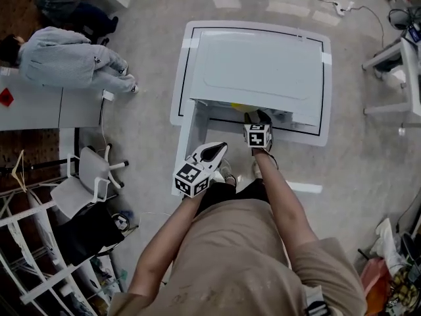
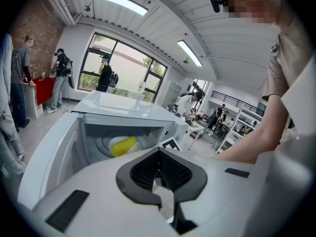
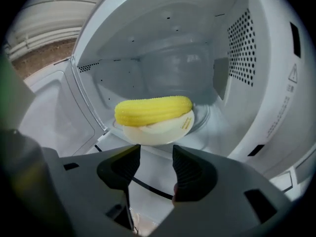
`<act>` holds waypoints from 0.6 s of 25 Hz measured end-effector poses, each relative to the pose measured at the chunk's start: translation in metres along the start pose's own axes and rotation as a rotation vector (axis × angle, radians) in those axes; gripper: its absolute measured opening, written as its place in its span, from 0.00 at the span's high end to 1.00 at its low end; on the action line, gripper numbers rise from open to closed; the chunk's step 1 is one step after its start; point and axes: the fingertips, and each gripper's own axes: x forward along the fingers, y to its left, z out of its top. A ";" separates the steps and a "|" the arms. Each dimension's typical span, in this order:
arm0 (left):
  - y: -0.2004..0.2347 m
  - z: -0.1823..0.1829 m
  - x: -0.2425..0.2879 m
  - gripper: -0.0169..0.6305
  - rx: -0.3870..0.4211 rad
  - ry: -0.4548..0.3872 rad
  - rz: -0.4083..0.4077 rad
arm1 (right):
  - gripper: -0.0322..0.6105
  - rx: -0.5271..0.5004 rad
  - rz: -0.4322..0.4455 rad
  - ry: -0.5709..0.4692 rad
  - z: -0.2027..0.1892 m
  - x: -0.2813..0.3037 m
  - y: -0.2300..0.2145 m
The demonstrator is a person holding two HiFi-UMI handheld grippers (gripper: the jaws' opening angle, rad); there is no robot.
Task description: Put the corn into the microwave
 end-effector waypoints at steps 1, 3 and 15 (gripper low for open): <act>0.000 -0.001 -0.001 0.96 0.001 0.004 -0.002 | 0.62 0.000 -0.011 0.008 0.000 0.000 0.000; 0.001 -0.003 -0.003 0.96 0.001 0.009 -0.005 | 0.63 -0.005 -0.039 0.010 0.001 -0.001 -0.001; 0.005 -0.002 -0.006 0.96 0.011 0.005 -0.026 | 0.62 0.068 -0.075 0.009 0.023 -0.001 0.002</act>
